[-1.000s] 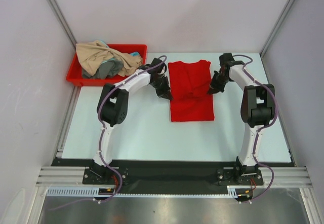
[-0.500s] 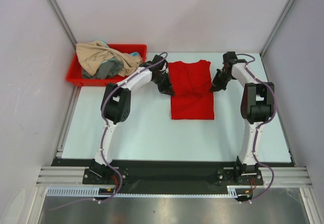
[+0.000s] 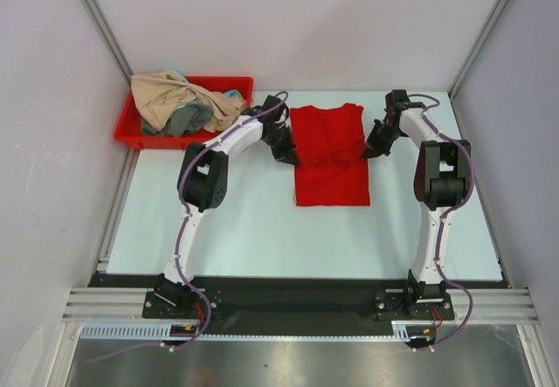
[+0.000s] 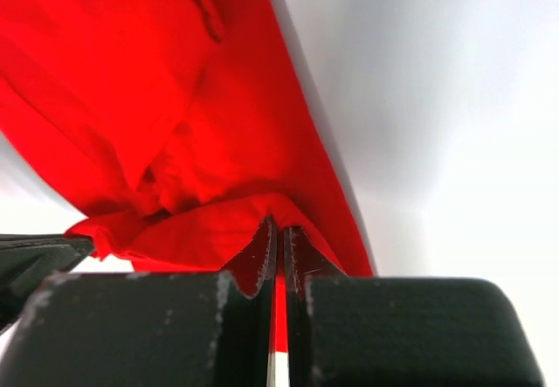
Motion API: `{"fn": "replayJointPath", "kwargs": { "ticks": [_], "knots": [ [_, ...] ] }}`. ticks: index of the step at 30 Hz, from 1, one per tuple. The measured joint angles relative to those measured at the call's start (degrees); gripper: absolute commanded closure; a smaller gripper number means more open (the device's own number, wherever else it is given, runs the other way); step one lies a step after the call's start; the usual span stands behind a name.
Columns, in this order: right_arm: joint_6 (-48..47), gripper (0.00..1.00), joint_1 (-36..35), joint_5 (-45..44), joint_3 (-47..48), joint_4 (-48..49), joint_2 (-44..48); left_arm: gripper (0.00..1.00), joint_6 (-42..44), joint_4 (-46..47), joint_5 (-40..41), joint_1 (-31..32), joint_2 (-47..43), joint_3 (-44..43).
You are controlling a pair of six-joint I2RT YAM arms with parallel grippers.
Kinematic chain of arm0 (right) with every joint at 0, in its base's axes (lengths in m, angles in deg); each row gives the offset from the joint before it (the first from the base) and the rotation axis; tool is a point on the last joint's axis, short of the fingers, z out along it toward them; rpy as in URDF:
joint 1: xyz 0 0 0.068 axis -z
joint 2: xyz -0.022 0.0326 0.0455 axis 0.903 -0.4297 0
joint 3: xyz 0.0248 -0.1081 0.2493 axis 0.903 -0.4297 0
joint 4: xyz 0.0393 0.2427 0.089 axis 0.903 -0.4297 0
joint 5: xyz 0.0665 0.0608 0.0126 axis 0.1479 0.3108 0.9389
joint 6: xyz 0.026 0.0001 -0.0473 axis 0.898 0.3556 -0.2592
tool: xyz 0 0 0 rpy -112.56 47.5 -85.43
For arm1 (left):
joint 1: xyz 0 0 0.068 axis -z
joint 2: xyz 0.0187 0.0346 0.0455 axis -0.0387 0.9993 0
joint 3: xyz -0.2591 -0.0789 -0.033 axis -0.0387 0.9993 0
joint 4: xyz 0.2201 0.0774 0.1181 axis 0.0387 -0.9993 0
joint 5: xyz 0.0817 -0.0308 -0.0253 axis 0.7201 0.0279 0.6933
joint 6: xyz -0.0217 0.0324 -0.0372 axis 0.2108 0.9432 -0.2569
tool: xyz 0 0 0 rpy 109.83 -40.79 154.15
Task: Fold and stack the t-shirts
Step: Fold the tshirt
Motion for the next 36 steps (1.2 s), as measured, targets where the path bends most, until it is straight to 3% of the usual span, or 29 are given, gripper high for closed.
{"fn": "replayJointPath", "kwargs": {
  "ticks": [5,9,11,12,16,19,20,21,23,26,27,29,30,32,36],
  "knots": [
    [0.00,1.00,0.22,0.26,2.89,0.02,-0.83,0.97,-0.37,-0.35,-0.02,-0.07,0.55,-2.32],
    [0.00,0.94,0.57,0.44,4.85,-0.42,-1.79,0.80,-0.50,-0.24,-0.02,-0.33,0.96,-3.26],
    [-0.26,0.82,0.74,0.46,6.32,-0.63,-2.99,0.69,-0.46,-0.28,0.07,-0.52,1.18,-3.39],
    [-0.37,0.68,0.83,0.46,6.84,-0.76,-3.48,0.65,-0.44,-0.52,0.17,-0.66,1.40,-3.63],
    [-1.42,0.46,1.36,-0.87,8.85,-2.45,-4.39,0.42,1.60,-3.82,5.55,-0.96,1.62,-5.99],
    [-3.43,0.37,2.19,-4.39,12.20,-5.03,-4.22,0.41,3.58,-5.35,11.72,-0.94,-0.55,-6.27],
    [-4.04,0.36,2.45,-5.22,12.59,-5.03,-3.67,0.43,4.33,-5.03,13.18,-0.81,-2.16,-5.33],
    [-4.39,0.36,2.64,-5.73,12.15,-4.79,-2.64,0.52,4.85,-4.20,14.10,-0.57,-4.31,-3.50],
    [-4.44,0.38,3.06,-5.42,8.28,-3.19,0.76,0.59,6.05,-1.95,15.10,0.13,-9.70,1.46],
    [-3.82,0.51,2.89,-2.78,-1.55,0.28,8.28,0.75,6.51,4.15,14.16,3.23,-16.81,9.22],
    [-3.17,0.62,2.62,-1.68,-4.61,1.36,10.51,0.83,6.32,6.62,13.09,4.98,-18.40,11.54],
    [-1.88,0.74,1.77,1.55,-10.32,5.27,13.86,0.90,5.22,12.61,10.34,8.68,-19.74,15.56],
    [-1.07,0.88,1.36,3.13,-12.61,7.08,14.73,0.92,4.79,15.17,9.14,10.32,-19.39,16.92],
    [0.42,0.98,0.68,5.88,-16.04,10.84,14.93,0.94,4.07,18.27,7.21,13.09,-17.55,18.21],
    [2.78,1.00,-0.04,10.34,-19.89,16.96,12.28,0.95,3.41,21.97,5.88,15.19,-11.98,18.21]
  ]
}}
